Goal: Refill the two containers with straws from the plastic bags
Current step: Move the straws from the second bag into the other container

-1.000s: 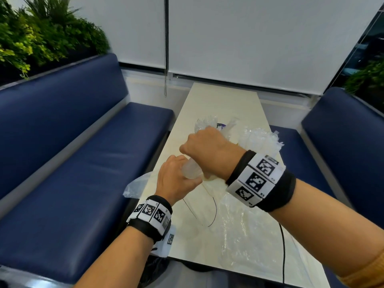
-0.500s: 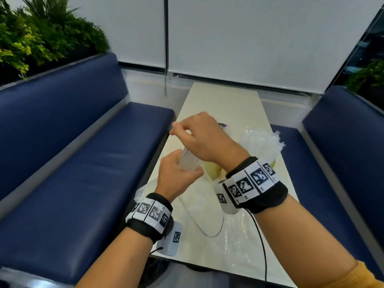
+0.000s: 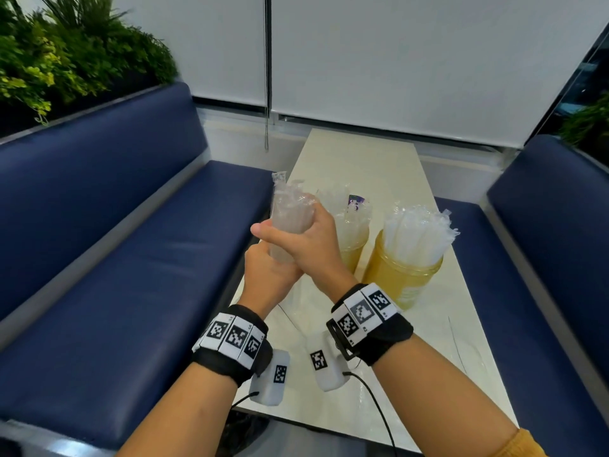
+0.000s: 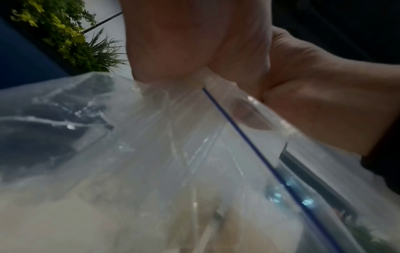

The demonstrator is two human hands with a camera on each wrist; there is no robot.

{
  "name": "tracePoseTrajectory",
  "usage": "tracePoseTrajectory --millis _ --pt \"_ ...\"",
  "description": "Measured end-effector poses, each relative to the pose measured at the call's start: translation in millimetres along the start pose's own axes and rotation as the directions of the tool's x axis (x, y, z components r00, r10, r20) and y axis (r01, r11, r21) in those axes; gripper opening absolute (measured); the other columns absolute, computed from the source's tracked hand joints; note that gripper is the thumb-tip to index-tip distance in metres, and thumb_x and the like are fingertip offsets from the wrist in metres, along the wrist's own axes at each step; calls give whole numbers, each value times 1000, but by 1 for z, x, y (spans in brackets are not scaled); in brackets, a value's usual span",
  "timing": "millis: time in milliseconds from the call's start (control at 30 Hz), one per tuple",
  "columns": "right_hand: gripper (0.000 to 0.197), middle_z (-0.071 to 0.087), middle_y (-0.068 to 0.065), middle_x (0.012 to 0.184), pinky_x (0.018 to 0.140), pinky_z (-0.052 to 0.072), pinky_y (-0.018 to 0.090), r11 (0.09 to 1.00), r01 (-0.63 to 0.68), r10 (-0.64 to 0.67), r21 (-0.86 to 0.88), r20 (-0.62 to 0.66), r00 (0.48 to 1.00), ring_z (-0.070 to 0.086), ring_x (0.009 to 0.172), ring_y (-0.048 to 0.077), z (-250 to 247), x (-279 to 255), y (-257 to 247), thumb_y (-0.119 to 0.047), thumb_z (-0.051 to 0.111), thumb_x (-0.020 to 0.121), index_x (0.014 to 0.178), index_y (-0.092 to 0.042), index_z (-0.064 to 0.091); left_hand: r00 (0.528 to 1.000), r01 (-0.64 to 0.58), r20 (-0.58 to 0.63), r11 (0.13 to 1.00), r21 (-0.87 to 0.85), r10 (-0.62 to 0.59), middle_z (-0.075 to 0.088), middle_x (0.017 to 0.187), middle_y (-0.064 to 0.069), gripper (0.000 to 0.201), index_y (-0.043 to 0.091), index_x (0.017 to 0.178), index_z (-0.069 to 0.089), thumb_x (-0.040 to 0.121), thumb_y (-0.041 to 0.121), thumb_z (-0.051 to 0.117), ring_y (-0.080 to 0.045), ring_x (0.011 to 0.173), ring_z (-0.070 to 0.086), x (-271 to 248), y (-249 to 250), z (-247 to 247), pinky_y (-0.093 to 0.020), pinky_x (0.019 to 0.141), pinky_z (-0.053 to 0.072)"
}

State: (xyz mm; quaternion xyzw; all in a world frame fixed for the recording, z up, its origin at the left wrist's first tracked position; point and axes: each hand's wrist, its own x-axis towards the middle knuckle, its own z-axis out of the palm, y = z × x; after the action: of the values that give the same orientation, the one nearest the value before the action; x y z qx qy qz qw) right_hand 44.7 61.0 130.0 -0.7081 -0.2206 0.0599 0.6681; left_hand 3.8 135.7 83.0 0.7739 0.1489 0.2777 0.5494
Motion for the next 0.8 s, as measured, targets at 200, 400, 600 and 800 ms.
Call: tracePoseTrajectory --millis 200,400,600,800 --pt "27 70 14 78 67 61 40 999 1 0 -53 11 1000 65 66 10 8 6 5 -3 80 68 93 1 69 996 92 14 986 -139 -91 71 81 2 31 1 106 66 79 7 79 5 68 68 -2 -8 -4 -11 53 49" --pt "14 67 13 69 64 60 43 990 128 -125 51 -62 990 67 56 15 -7 38 -44 4 72 76 89 0 68 984 101 149 995 10 -101 71 99 3 58 23 103 64 57 41 94 -13 89 70 3 -24 -10 -33 71 60" --pt "18 59 10 72 55 54 35 881 446 -406 158 -234 884 60 56 26 -63 89 -116 2 69 68 78 -11 61 978 -110 196 970 219 67 61 111 14 45 26 114 69 72 16 84 4 89 57 -3 -40 -13 -25 79 49" --pt "19 61 2 71 53 54 44 800 581 -595 -151 -330 733 60 62 17 -102 138 -94 -1 70 69 85 -2 61 967 -193 224 923 332 122 57 121 13 54 24 125 65 75 5 73 6 80 52 -1 -30 -29 -15 74 44"
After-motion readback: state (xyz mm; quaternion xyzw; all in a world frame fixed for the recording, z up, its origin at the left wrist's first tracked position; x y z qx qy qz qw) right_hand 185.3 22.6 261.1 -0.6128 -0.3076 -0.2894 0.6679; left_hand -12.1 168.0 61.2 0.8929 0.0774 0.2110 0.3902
